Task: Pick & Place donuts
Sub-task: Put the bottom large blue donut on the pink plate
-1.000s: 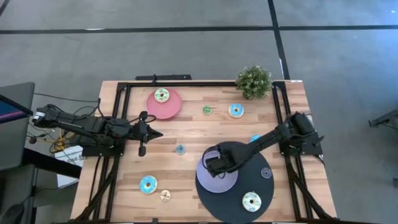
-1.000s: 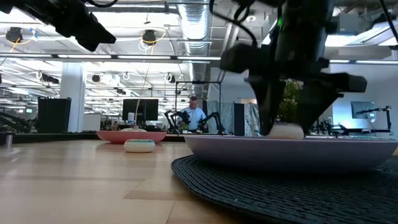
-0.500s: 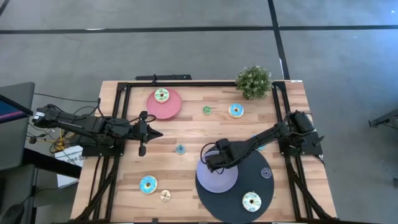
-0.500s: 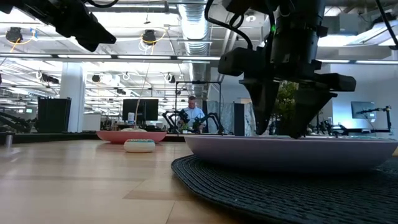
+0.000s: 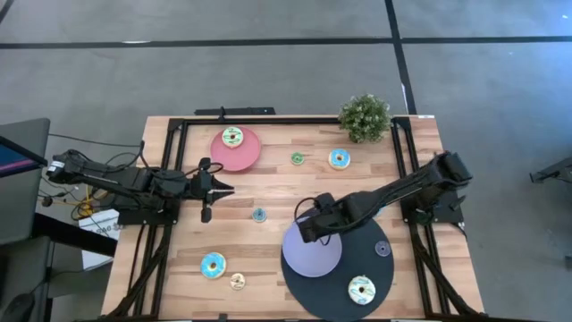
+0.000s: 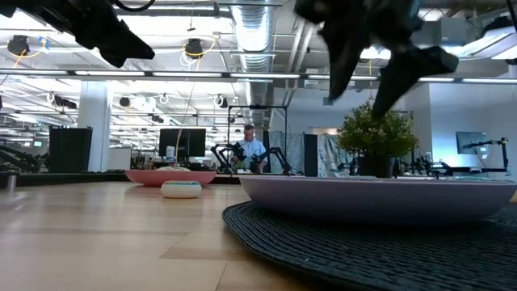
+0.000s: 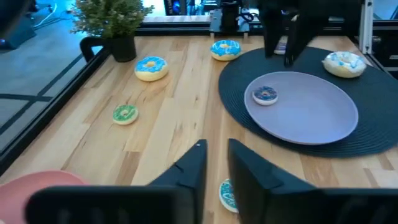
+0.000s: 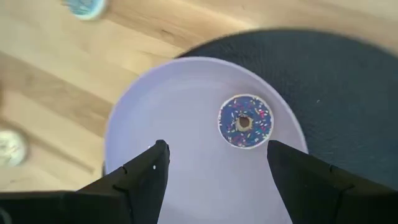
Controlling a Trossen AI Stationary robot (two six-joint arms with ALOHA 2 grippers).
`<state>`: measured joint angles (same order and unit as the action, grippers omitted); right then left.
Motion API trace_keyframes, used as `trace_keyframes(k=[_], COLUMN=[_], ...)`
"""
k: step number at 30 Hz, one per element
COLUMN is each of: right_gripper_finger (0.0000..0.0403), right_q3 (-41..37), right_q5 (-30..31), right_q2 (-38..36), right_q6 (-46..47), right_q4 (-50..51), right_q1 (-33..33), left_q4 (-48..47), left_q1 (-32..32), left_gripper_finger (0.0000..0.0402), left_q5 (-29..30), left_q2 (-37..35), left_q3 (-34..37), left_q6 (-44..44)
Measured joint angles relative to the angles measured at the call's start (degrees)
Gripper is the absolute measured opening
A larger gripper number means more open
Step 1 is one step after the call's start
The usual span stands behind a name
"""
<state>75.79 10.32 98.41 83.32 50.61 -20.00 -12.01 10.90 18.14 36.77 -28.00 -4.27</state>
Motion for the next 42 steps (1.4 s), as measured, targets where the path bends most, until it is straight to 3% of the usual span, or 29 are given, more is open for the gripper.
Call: trace_keyframes(k=[5, 9, 12, 16, 23, 26, 33, 37, 42], right_gripper_finger=[0.026, 0.026, 0.0254, 0.0236, 0.0201, 0.0188, 0.0163, 0.0155, 0.0146], right_q3=[-2.1, -4.6, -8.3, -16.7, -33.5, -37.9, -41.8, -41.8, -41.8], right_q5=[2.1, 6.4, 9.5, 10.7, 7.4, 7.3, 4.7, 4.1, 1.0], right_q2=[-6.0, -10.5, -13.9, -20.1, -35.6, -42.3, -55.8, -61.0, -64.9], right_q6=[-2.3, -3.5, -3.2, -1.4, -7.9, -10.5, -22.2, -28.8, -33.8], right_q4=[-0.2, -0.7, 0.4, 1.3, -8.0, -7.9, -3.6, -2.4, -2.5], right_q1=[-1.3, -3.4, -4.4, -3.4, 1.3, 3.9, 10.9, 15.2, 20.4], left_q4=[0.1, 0.3, 1.8, -1.9, -16.2, -27.0, -56.2, -61.5, -61.4], left_q1=[0.0, 0.0, 0.2, 2.0, 8.0, 9.0, 10.2, 13.1, 17.2], left_gripper_finger=[0.0142, 0.0181, 0.0191, 0.0192, 0.019, 0.019, 0.0186, 0.0179, 0.0172], left_q5=[-1.8, -2.5, -2.2, 2.4, 11.7, 11.7, 2.5, -1.3, -10.9], left_q2=[0.0, 0.0, 0.0, 4.1, 21.5, 28.2, 39.8, 42.9, 46.5], left_q3=[0.0, 0.0, 0.0, -3.1, -18.2, -26.5, -40.6, -41.6, -40.1], left_q6=[-1.0, -5.1, -7.9, -14.0, -20.1, -28.3, -58.5, -72.5, -89.7])
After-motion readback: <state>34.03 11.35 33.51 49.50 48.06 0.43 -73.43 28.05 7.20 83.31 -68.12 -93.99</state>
